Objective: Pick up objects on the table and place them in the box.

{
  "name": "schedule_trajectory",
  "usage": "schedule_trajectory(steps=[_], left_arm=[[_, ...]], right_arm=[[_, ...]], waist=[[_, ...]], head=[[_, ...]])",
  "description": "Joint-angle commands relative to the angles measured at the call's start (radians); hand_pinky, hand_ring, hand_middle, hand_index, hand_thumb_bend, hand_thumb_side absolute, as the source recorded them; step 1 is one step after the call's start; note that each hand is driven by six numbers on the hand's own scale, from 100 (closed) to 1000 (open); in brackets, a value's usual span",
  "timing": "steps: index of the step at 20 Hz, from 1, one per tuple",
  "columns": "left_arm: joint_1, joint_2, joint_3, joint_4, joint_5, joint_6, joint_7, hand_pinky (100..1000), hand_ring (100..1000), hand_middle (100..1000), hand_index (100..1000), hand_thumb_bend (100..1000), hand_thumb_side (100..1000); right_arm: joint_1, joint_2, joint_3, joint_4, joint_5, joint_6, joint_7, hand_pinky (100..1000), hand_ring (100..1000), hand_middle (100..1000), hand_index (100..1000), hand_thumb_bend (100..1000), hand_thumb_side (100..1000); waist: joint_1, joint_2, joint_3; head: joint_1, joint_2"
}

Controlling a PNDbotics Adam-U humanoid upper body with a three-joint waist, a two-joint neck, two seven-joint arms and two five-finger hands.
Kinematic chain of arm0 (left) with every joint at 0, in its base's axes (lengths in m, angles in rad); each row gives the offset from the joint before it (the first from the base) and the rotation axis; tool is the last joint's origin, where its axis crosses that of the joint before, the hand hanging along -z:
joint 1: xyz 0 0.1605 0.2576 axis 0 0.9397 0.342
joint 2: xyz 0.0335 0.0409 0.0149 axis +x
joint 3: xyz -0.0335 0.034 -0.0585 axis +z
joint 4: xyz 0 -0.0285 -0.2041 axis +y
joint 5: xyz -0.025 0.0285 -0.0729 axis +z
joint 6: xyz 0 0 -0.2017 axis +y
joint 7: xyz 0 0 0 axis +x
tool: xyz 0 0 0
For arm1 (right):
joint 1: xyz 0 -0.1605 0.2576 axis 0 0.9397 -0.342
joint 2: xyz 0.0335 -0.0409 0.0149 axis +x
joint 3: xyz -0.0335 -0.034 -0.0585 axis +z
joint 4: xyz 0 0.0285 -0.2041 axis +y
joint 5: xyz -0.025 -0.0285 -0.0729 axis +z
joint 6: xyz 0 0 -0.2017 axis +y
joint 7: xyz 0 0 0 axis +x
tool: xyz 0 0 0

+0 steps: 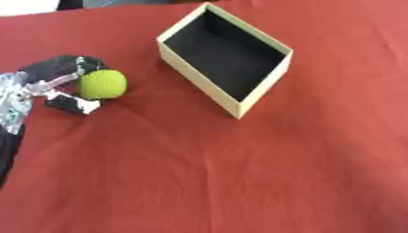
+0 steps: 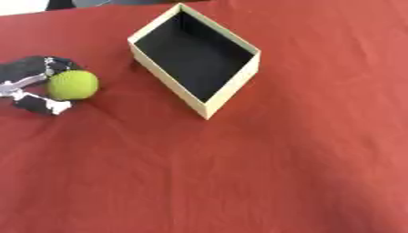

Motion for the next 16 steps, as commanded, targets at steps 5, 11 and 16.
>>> schedule_trajectory(steps=[5,11,16], left_arm=[[0.000,0.041,-0.003,-0.049,0.083,-0.098,-0.241,756,791,791,897,308,642],[0.000,0.047,0.017,-0.061,0.172,-0.098,-0.359,752,787,787,896,354,659],[0.000,0.047,0.030,-0.062,0.205,-0.098,-0.396,730,767,766,878,283,616]], right_arm=[[-0.006,-0.011,-0.001,-0.018,-0.005,0.001,0.001,802,778,578,756,100,634],[-0.006,-0.010,0.000,-0.018,-0.005,0.001,0.002,803,779,578,756,100,634],[-0.006,-0.008,0.000,-0.018,-0.006,0.001,0.002,804,779,578,757,100,635]], waist=[[-0.004,-0.025,0.003],[-0.005,-0.025,0.004],[-0.005,-0.025,0.005]], head=[[-0.003,-0.008],[-0.004,-0.012],[-0.005,-0.013]])
